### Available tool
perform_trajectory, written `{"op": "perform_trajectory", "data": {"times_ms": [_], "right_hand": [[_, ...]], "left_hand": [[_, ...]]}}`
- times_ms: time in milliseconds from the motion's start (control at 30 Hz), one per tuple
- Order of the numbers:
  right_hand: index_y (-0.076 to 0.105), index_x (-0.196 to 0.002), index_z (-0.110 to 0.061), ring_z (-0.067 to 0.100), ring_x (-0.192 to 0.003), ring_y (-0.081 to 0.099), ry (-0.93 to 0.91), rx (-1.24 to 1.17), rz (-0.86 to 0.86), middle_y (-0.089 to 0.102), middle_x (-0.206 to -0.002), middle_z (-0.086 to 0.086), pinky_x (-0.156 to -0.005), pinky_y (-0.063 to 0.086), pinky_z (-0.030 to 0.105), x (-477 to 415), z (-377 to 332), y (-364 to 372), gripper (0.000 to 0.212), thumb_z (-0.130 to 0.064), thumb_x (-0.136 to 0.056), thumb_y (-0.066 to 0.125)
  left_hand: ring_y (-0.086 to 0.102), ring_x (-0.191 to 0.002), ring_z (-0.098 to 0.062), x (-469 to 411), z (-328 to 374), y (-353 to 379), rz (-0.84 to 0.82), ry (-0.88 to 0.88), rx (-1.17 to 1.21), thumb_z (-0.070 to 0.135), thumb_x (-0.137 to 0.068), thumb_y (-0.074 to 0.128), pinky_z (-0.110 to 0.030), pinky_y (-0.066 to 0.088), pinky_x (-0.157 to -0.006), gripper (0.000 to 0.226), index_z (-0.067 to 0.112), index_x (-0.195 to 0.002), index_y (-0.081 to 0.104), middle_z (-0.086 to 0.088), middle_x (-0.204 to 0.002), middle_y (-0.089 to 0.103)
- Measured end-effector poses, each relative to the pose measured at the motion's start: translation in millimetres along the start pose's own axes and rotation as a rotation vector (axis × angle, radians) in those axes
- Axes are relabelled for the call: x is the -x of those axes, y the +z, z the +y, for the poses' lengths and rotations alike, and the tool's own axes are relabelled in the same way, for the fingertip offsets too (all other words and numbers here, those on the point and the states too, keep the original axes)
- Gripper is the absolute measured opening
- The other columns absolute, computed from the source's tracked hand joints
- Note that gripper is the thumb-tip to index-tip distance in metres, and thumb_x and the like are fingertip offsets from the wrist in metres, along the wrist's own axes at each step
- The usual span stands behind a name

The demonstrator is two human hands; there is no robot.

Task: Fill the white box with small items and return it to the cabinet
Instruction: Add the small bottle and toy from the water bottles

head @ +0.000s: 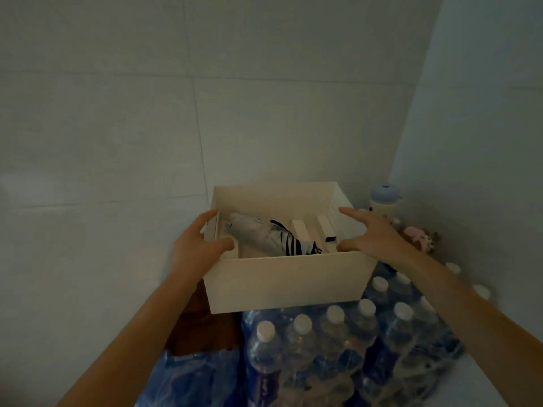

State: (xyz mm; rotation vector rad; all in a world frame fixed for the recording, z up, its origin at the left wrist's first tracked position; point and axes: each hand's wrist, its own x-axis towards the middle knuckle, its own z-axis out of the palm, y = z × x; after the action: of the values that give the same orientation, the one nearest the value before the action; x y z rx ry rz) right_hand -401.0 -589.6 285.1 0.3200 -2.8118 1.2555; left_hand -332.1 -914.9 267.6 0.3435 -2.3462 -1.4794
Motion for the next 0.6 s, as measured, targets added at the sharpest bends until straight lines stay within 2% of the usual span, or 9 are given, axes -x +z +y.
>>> {"op": "perform_trajectory", "data": {"times_ms": [67,133,200,300,433,533,600], "right_hand": [[0.041,-0.140,-0.041,0.018,-0.136,0.031,-0.011,0.015,-0.010,0.033,-0.152,-0.005,-0.097,0.030,0.028,-5,6,-1,0.086,-0.026,-0.067,0.083],[0.042,-0.139,-0.040,0.022,-0.136,0.032,-0.014,0.040,-0.027,0.034,-0.151,-0.002,-0.095,0.030,0.030,-12,6,-1,0.082,-0.028,-0.069,0.082],[0.044,-0.139,-0.038,0.024,-0.135,0.034,-0.013,0.049,-0.049,0.034,-0.151,0.000,-0.094,0.030,0.030,-19,6,-2,0.077,-0.030,-0.072,0.080],[0.044,-0.137,-0.037,0.027,-0.132,0.036,0.004,0.060,-0.088,0.035,-0.151,0.002,-0.093,0.033,0.034,-27,9,-2,0.075,-0.034,-0.072,0.079],[0.046,-0.129,-0.039,0.029,-0.126,0.041,0.028,0.075,-0.101,0.039,-0.146,0.005,-0.086,0.036,0.035,-34,11,0,0.068,-0.038,-0.070,0.080],[0.045,-0.122,-0.045,0.028,-0.126,0.041,0.044,0.054,-0.106,0.039,-0.145,0.005,-0.087,0.037,0.035,-35,14,0,0.064,-0.037,-0.069,0.080],[0.045,-0.122,-0.047,0.025,-0.131,0.037,0.044,0.055,-0.110,0.037,-0.147,0.003,-0.092,0.036,0.035,-35,17,-2,0.064,-0.037,-0.069,0.080]], "left_hand": [[0.059,-0.074,-0.005,3,3,2,-0.013,-0.008,-0.017,0.021,-0.070,0.077,-0.018,0.040,-0.055,0.071,0.044,-0.132,0.049,0.006,-0.090,0.065],[0.061,-0.088,-0.012,5,3,1,-0.036,-0.017,-0.023,0.023,-0.073,0.076,-0.022,0.044,-0.066,0.072,0.045,-0.134,0.045,-0.001,-0.109,0.064],[0.061,-0.098,-0.017,3,2,-1,-0.066,-0.039,-0.014,0.025,-0.077,0.073,-0.026,0.045,-0.075,0.070,0.046,-0.136,0.042,-0.003,-0.119,0.061],[0.062,-0.082,-0.006,0,-2,-8,-0.104,-0.042,-0.004,0.029,-0.082,0.068,-0.022,0.045,-0.064,0.064,0.047,-0.137,0.040,0.002,-0.107,0.067],[0.064,-0.073,0.008,0,-12,-16,-0.179,0.028,0.019,0.033,-0.083,0.067,-0.009,0.045,-0.058,0.062,0.049,-0.135,0.038,0.028,-0.081,0.067],[0.058,-0.078,0.019,3,-19,-13,-0.211,0.088,0.098,0.034,-0.088,0.062,-0.003,0.044,-0.059,0.056,0.048,-0.135,0.035,0.033,-0.097,0.056],[0.057,-0.077,0.021,3,-20,-9,-0.205,0.113,0.118,0.030,-0.092,0.059,-0.001,0.043,-0.057,0.053,0.043,-0.137,0.034,0.030,-0.102,0.051]]}}
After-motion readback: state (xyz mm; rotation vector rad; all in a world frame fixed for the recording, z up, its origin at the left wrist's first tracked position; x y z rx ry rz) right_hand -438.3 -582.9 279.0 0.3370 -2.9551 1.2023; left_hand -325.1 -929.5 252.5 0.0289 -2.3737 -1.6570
